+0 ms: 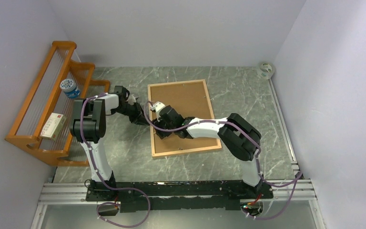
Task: Put the photo into the frame
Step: Install the photo frame at the center of the board.
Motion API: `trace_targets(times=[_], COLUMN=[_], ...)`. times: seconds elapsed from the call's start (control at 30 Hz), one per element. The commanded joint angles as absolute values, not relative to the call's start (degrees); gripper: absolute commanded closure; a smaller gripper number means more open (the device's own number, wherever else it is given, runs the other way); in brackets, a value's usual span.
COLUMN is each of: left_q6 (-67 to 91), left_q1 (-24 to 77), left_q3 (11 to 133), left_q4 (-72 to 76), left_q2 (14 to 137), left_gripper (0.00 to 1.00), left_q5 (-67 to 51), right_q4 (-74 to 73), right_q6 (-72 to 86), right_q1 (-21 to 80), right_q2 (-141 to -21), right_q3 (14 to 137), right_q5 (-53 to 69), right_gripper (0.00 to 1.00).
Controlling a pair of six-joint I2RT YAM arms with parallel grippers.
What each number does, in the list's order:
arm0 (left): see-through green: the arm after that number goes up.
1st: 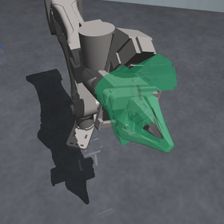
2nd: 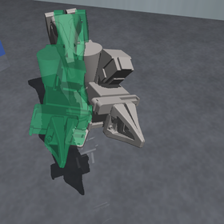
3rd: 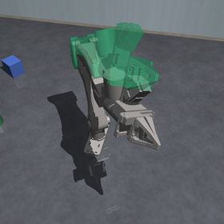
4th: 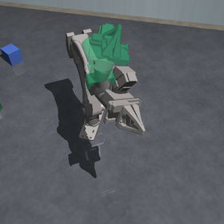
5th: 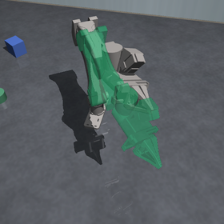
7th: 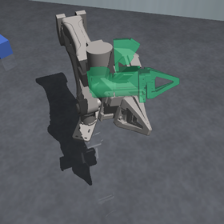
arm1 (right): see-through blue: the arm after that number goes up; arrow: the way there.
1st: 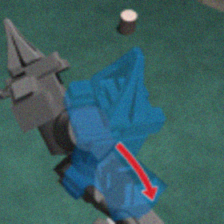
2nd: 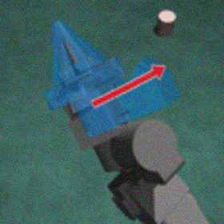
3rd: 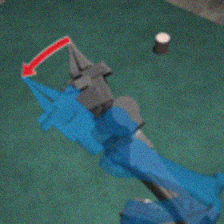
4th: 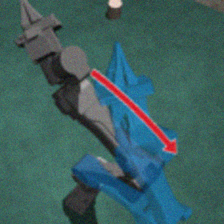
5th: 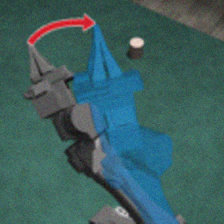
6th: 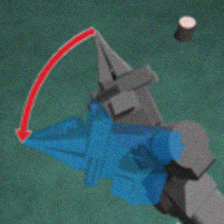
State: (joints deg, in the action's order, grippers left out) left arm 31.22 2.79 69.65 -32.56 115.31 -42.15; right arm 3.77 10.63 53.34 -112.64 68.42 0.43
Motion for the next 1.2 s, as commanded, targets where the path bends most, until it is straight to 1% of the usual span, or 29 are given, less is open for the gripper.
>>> trace_targets(times=[0.0, 0.13, 0.3, 0.43, 0.57, 0.67, 0.73, 0.8, 0.83, 1.03, 1.17], left_q6=[28.0, 27.3, 26.9, 26.9, 27.2, 27.3, 27.3, 27.3, 27.2, 27.5, 27.7], left_q1=[3.4, 3.4, 3.4, 3.4, 3.4, 3.5, 3.4, 3.5, 3.4, 3.4, 3.4], left_q3=[67.6, 67.9, 67.8, 67.6, 67.1, 66.9, 66.8, 66.8, 66.9, 66.8, 66.3], left_q4=[-36.5, -37.4, -37.8, -37.8, -37.5, -37.5, -37.5, -37.5, -37.6, -37.3, -37.3], left_q2=[116.3, 117.3, 117.8, 117.9, 118.2, 118.5, 118.5, 118.4, 118.4, 118.3, 118.2], left_gripper=[0.82, 0.84, 0.85, 0.85, 0.85, 0.86, 0.86, 0.86, 0.86, 0.86, 0.86], left_q5=[-35.6, -35.3, -34.9, -35.1, -35.2, -35.3, -35.3, -35.3, -35.3, -35.4, -35.2], right_q4=[3.3, 1.6, 0.4, 1.2, 2.2, 2.3, 2.4, 2.9, 3.1, 2.3, -0.6], right_q6=[5.2, 5.8, 5.3, 4.8, 5.6, 6.9, 7.8, 9.2, 9.6, 13.9, 17.0], right_q1=[55.7, 57.0, 57.5, 57.9, 58.8, 59.3, 59.3, 59.3, 59.3, 58.8, 58.8], right_q2=[-114.7, -117.8, -120.1, -120.4, -122.0, -123.3, -123.5, -123.0, -122.9, -123.0, -125.2], right_q3=[71.9, 74.9, 75.8, 74.9, 74.5, 74.6, 74.5, 74.1, 74.1, 75.6, 79.0], right_q5=[-2.0, -6.2, -11.3, -11.0, -13.2, -15.1, -14.6, -13.4, -12.8, -10.7, -14.4], right_gripper=[0.47, 0.49, 0.57, 0.58, 0.59, 0.64, 0.71, 0.76, 0.77, 0.79, 0.69])
